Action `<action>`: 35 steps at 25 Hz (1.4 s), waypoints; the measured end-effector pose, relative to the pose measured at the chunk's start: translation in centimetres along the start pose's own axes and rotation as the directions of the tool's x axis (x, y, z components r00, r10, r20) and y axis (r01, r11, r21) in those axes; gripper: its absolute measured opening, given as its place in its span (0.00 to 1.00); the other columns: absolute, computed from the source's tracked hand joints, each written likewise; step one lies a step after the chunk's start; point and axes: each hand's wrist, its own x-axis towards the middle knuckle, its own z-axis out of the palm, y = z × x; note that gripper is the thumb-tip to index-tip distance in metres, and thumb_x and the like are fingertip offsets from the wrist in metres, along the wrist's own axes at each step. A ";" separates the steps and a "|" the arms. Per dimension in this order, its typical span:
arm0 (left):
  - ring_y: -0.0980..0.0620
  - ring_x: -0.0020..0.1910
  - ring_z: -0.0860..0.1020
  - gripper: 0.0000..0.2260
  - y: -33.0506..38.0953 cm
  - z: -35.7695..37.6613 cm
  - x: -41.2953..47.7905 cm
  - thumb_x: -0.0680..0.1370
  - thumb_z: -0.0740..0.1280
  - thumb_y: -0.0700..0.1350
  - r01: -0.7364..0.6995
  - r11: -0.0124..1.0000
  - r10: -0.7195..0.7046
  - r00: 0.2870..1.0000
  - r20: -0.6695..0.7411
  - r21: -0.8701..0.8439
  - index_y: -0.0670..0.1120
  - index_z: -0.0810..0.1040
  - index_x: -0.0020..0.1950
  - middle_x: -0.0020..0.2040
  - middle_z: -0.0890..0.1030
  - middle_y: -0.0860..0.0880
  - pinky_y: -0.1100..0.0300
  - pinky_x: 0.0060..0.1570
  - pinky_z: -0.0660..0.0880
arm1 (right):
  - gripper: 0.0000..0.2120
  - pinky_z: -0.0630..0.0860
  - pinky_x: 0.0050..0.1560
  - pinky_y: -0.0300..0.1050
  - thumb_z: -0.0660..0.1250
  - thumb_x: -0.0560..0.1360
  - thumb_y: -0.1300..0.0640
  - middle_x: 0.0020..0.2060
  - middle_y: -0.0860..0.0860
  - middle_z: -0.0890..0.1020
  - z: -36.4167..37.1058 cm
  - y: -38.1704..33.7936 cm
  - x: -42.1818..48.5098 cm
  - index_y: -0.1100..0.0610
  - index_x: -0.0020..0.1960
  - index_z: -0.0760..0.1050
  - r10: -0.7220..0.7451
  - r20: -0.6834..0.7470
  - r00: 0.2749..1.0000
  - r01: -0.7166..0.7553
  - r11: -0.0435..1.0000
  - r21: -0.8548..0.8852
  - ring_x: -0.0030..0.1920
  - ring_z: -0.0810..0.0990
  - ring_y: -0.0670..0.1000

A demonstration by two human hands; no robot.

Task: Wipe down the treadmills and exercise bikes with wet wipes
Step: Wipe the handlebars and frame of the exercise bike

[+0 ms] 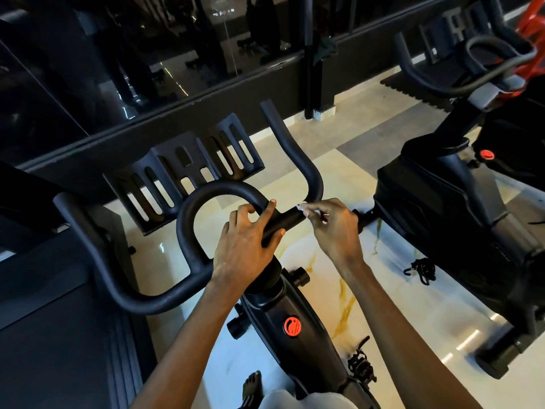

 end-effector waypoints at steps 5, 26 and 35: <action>0.43 0.80 0.57 0.22 1.7 0.7 1.3 0.84 0.56 0.56 -0.217 0.968 0.222 0.974 -0.031 0.127 0.50 0.68 0.77 0.79 0.63 0.43 0.46 0.78 0.51 | 0.08 0.72 0.51 0.29 0.70 0.77 0.58 0.48 0.47 0.85 -0.2 2.3 6.4 0.47 0.50 0.86 0.071 -0.084 0.994 -0.073 0.997 -0.025 0.48 0.82 0.44; 0.44 0.58 0.78 0.22 3.8 1.0 5.1 0.84 0.50 0.61 -0.235 0.947 0.216 0.970 0.109 0.220 0.47 0.76 0.61 0.49 0.84 0.47 0.45 0.73 0.60 | 0.05 0.78 0.49 0.44 0.71 0.77 0.61 0.51 0.54 0.84 -1.6 1.8 8.4 0.54 0.48 0.86 -0.065 0.143 0.988 0.087 0.984 -0.155 0.47 0.83 0.54; 0.44 0.51 0.81 0.21 6.0 1.1 6.1 0.86 0.48 0.58 -0.175 0.962 0.146 0.978 0.148 0.211 0.46 0.73 0.60 0.48 0.84 0.46 0.45 0.66 0.63 | 0.06 0.66 0.43 0.22 0.71 0.76 0.62 0.48 0.51 0.81 -1.1 0.6 13.5 0.56 0.50 0.86 -0.202 0.285 0.937 0.271 0.935 -0.229 0.44 0.80 0.48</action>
